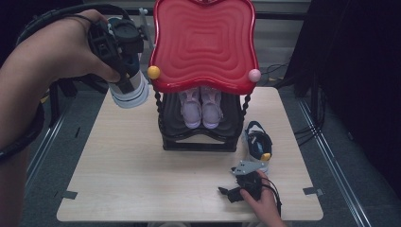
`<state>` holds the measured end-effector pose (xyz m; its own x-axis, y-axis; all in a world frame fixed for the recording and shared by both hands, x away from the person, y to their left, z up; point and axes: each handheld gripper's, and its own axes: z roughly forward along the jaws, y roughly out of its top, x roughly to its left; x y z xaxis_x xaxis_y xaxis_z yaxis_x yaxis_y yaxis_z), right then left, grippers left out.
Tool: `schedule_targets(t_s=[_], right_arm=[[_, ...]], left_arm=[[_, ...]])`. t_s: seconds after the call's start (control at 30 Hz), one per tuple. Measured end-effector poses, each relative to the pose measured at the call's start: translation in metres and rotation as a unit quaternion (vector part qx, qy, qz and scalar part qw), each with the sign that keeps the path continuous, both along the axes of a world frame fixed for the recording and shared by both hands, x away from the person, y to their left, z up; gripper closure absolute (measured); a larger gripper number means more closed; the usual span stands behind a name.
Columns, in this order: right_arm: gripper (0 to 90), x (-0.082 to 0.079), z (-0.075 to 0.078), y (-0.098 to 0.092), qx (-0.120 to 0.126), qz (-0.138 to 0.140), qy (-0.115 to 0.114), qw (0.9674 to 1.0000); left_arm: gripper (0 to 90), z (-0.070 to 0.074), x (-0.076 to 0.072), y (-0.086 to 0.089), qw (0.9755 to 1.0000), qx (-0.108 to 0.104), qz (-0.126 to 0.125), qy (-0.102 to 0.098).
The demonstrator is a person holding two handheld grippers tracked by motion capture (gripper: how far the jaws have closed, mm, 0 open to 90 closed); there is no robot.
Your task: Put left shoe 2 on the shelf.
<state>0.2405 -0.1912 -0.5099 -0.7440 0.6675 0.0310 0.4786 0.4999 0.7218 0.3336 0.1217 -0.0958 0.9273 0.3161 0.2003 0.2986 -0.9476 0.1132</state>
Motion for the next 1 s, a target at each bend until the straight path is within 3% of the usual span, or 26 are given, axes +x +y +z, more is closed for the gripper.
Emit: schedule_targets(t_s=[0.17, 0.57, 1.0], right_arm=[[11.6, 0.000, 0.000, 0.000, 0.000, 0.000, 0.000, 1.0000], [11.6, 0.000, 0.000, 0.000, 0.000, -0.001, 0.001, 1.0000], [11.6, 0.000, 0.000, 0.000, 0.000, 0.000, 0.001, 1.0000]], left_arm=[[71.7, 0.004, -0.001, -0.009, 0.9999, 0.008, -0.008, -0.002], [71.6, 0.015, -0.006, -0.034, 0.9994, 0.000, -0.032, -0.014], [71.5, 0.016, 0.004, -0.067, 0.9964, -0.006, -0.079, -0.030]])
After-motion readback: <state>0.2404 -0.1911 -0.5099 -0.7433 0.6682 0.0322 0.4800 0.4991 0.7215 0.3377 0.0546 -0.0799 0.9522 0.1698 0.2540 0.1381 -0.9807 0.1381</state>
